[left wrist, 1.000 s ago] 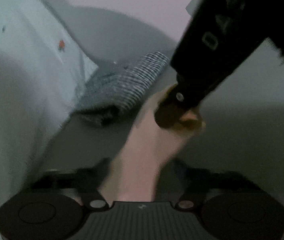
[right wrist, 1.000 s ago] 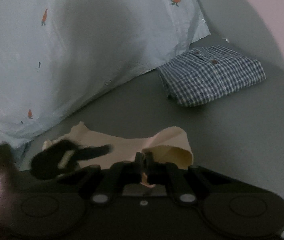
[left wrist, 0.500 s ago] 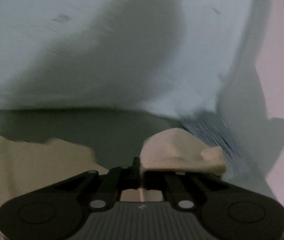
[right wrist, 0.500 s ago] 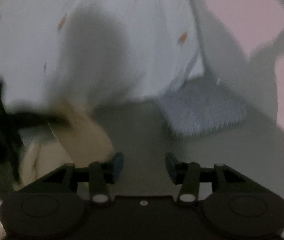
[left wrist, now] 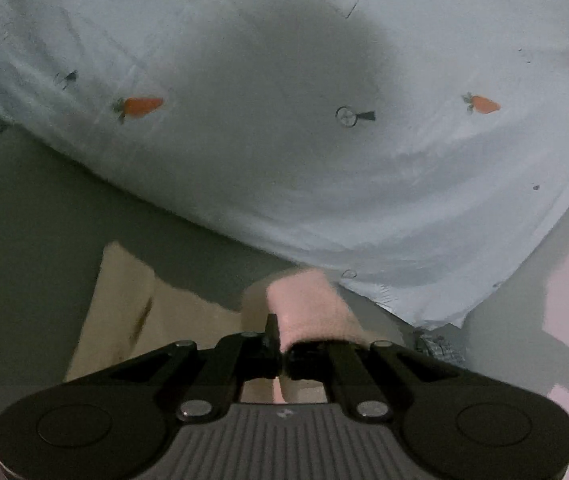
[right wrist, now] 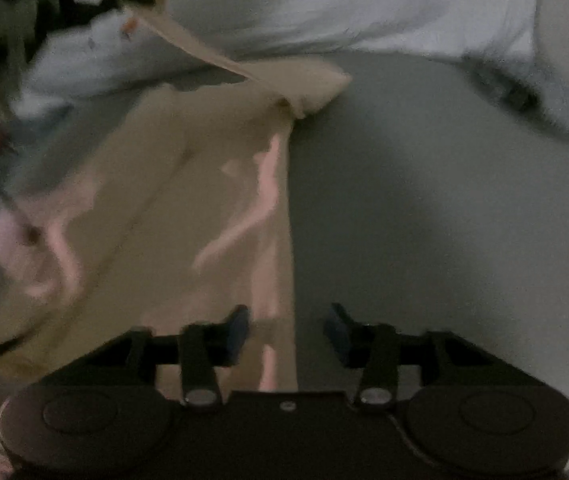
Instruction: Fold clothes
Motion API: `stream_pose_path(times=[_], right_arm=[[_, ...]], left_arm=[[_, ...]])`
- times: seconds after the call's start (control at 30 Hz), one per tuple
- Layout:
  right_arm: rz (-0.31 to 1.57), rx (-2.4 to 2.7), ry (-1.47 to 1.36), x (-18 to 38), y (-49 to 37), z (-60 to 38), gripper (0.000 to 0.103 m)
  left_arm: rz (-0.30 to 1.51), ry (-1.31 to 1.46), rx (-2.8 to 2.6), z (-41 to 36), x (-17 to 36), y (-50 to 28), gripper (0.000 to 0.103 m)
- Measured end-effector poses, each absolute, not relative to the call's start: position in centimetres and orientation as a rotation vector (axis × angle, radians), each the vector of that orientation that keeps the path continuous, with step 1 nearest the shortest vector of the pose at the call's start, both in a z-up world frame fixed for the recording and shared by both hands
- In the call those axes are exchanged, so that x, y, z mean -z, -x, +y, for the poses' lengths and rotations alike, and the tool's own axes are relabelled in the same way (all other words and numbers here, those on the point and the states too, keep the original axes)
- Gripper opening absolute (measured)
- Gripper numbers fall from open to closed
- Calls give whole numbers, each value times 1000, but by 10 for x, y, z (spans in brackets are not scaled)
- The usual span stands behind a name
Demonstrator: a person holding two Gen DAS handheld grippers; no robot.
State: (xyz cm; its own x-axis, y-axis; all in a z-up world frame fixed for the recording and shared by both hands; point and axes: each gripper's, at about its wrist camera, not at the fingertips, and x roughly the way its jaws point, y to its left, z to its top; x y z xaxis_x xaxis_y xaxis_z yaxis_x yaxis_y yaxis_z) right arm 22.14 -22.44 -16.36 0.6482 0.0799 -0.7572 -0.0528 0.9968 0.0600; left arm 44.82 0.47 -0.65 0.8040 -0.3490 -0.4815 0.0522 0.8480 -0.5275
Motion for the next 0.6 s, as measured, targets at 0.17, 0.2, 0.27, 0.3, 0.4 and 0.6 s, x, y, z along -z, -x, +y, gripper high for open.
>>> stream_pose_path(times=[0.17,0.2,0.27,0.3,0.4,0.6], right_arm=[[807,52,-16,142,-216,-186,3],[789,70,20,137,-213,-175,3],[757,99,96,127,-207,-153,3],[744,108,137,121,-204,-142,3],[719,87,258,101,-193,-102,3],[827,-33,331,128,-201,-45,4]], left_arm=[[494,473,324,41,-24,-450,3],[469,475,333,52,-29,-447,3],[415,476,332,79,-41,-437,3],[395,482,323,94,-46,-429,3],[328,501,262,144,-61,-401,3],[382,536,54,223,-7,-382,3]])
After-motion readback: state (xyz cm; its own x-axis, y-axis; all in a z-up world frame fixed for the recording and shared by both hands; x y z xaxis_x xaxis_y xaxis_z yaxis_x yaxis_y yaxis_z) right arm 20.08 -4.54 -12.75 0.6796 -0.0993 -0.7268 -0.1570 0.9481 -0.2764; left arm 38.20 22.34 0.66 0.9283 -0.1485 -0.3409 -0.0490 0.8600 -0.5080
